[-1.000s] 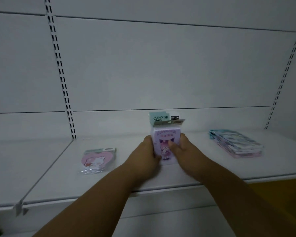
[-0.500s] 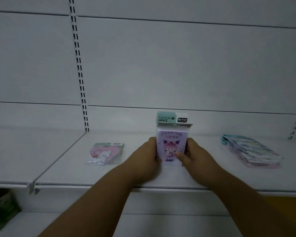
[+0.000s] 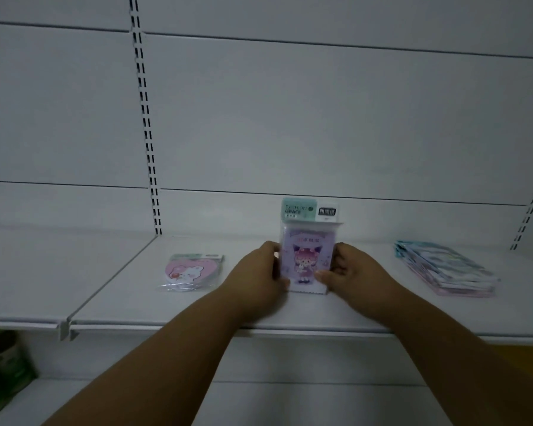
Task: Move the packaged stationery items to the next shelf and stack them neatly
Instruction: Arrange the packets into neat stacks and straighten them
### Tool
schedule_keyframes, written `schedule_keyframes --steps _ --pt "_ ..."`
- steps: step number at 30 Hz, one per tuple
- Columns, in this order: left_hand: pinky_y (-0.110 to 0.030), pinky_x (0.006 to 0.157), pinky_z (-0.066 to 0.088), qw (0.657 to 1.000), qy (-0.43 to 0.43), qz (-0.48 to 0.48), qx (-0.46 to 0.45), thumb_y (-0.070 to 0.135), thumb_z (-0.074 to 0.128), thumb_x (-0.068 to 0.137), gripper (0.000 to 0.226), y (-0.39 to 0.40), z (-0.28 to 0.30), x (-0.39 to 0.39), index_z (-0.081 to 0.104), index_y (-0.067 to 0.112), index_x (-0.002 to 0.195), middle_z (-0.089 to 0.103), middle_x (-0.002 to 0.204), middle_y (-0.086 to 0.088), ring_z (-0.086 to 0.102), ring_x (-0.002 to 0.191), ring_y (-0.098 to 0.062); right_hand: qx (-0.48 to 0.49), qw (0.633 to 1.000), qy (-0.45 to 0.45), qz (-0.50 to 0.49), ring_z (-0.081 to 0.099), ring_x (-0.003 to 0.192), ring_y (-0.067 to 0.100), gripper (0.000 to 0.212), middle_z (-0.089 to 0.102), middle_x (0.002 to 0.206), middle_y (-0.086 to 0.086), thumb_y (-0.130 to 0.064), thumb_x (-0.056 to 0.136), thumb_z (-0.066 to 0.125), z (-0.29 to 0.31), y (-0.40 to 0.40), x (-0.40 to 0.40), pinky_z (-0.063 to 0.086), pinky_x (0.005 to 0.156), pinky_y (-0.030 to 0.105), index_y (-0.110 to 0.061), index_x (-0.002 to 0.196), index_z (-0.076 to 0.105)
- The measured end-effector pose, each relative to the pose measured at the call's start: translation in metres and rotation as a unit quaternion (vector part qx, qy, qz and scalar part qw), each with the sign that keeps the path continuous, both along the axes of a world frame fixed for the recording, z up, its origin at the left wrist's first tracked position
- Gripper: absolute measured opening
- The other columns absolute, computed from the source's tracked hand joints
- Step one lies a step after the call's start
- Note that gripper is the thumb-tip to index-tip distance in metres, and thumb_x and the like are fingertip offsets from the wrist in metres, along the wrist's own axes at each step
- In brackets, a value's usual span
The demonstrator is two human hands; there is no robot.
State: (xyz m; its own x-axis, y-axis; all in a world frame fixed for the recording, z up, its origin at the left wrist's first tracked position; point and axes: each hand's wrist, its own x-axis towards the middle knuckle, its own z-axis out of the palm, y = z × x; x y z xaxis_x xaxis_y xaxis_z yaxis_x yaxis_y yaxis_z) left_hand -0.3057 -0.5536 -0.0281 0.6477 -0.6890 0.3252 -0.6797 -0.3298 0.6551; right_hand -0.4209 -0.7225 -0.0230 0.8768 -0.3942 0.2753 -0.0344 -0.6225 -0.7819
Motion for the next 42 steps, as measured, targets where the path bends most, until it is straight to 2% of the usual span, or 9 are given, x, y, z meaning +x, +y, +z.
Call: schedule_keyframes --steps 5,8,11,15,19,23,27,31,42 --pt "-0.023 0.061 0.047 0.995 0.097 0.01 0.005 0.032 0.07 0.082 0.031 0.001 0.013 0.01 0.06 0.026 0.11 0.067 0.089 0.009 0.064 0.078 -0.007 0.103 0.993 0.032 -0.044 0.06 0.053 0.008 0.021 0.073 0.067 -0.002 -0.034 0.084 0.068 0.016 -0.001 0.009 0.048 0.052 0.023 -0.013 0.084 0.072" --pt "-0.027 0.067 0.052 0.992 0.098 0.011 0.08 0.032 0.063 0.085 0.013 -0.004 0.016 0.01 0.065 0.021 0.092 0.069 0.089 0.003 0.064 0.081 -0.013 0.099 0.988 0.101 -0.059 0.055 0.039 0.002 0.03 0.068 0.051 -0.006 -0.037 0.086 0.065 0.016 0.002 0.014 0.039 0.041 0.016 -0.009 0.078 0.073" --pt "-0.037 0.083 0.052 0.987 0.065 0.041 0.142 0.037 0.054 0.09 0.035 -0.011 0.02 0.013 0.069 0.008 0.103 0.069 0.104 -0.011 0.063 0.094 -0.024 0.044 0.988 0.12 -0.089 0.051 0.043 0.006 0.038 0.058 0.042 -0.007 -0.044 0.087 0.062 0.014 0.002 0.018 0.036 0.045 0.02 -0.015 0.063 0.067" --pt "-0.032 0.074 0.046 0.982 0.046 0.054 0.174 0.042 0.046 0.094 0.045 -0.011 0.022 0.011 0.068 0.004 0.106 0.067 0.107 -0.016 0.061 0.096 -0.026 -0.064 0.982 0.135 -0.119 0.051 0.053 0.012 0.049 0.056 0.055 0.0 -0.053 0.089 0.054 0.015 0.004 0.019 0.033 0.05 0.025 -0.014 0.06 0.059" --pt "-0.029 0.063 0.042 0.986 -0.02 0.086 0.144 0.057 0.036 0.095 0.053 0.001 0.011 0.006 0.066 0.013 0.094 0.067 0.09 -0.006 0.059 0.078 -0.017 -0.171 0.972 0.089 -0.137 0.05 0.057 0.013 0.061 0.056 0.062 0.004 -0.066 0.087 0.036 0.008 0.008 0.002 0.035 0.052 0.027 -0.014 0.063 0.058" --pt "-0.026 0.053 0.037 0.981 -0.107 0.085 0.136 0.053 0.05 0.09 0.035 0.011 -0.002 0.002 0.061 0.022 0.079 0.061 0.073 0.004 0.054 0.066 -0.009 -0.247 0.959 0.072 -0.114 0.049 0.06 0.006 0.04 0.056 0.064 -0.005 -0.056 0.076 0.066 -0.005 0.006 -0.011 0.034 0.053 0.024 -0.019 0.068 0.058" --pt "-0.027 0.057 0.036 0.978 -0.143 0.082 0.129 0.039 0.055 0.09 0.021 0.009 -0.005 0.001 0.057 0.021 0.079 0.054 0.072 0.007 0.052 0.071 -0.013 -0.3 0.948 0.069 -0.083 0.044 0.059 0.005 0.03 0.05 0.064 -0.008 -0.044 0.08 0.068 -0.008 0.007 -0.007 0.03 0.052 0.02 -0.025 0.063 0.051" --pt "-0.028 0.063 0.037 0.978 -0.151 0.079 0.124 0.037 0.055 0.091 0.018 0.009 -0.009 -0.001 0.057 0.023 0.08 0.058 0.077 0.004 0.052 0.074 -0.016 -0.318 0.942 0.07 -0.082 0.044 0.06 0.005 0.034 0.049 0.064 -0.008 -0.044 0.083 0.064 -0.011 0.005 -0.007 0.028 0.052 0.021 -0.028 0.06 0.046" --pt "-0.023 0.053 0.032 0.974 -0.176 0.099 0.107 0.041 0.061 0.086 0.021 0.008 -0.012 -0.003 0.057 0.025 0.073 0.054 0.068 0.009 0.051 0.065 -0.011 -0.294 0.951 0.075 -0.063 0.043 0.057 0.005 0.03 0.051 0.062 -0.007 -0.038 0.084 0.067 -0.008 0.003 -0.005 0.028 0.051 0.017 -0.021 0.064 0.053"
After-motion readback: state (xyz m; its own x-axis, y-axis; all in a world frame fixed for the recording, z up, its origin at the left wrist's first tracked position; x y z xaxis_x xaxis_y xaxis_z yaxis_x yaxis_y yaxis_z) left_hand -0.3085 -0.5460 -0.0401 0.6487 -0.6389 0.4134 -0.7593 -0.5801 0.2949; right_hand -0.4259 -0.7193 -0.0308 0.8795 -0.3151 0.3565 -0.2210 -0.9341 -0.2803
